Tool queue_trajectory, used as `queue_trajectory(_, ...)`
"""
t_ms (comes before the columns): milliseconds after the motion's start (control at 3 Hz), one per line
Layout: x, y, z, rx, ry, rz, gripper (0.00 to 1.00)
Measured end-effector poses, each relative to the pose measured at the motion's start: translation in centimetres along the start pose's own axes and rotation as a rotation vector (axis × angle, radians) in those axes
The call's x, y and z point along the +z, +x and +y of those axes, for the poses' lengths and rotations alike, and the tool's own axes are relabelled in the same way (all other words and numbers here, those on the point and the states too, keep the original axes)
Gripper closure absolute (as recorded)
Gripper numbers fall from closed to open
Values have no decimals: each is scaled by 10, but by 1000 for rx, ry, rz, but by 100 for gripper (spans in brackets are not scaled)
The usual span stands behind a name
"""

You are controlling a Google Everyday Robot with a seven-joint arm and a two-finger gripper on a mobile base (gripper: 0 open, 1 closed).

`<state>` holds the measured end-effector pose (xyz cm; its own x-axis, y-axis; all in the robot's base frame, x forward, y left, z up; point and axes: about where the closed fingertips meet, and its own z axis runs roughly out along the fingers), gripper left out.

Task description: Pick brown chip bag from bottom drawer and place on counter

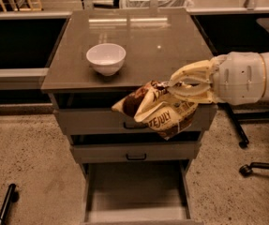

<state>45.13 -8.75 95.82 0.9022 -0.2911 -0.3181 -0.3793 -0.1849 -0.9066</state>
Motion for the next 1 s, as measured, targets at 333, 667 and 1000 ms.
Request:
queue_trajectory(333, 3, -3, 0, -5, -10, -14, 100)
queue_trajectory(667, 3, -3, 0, -5, -10, -13, 100)
queue_trajectory(1000, -11, 12, -21, -57, -23, 75, 100)
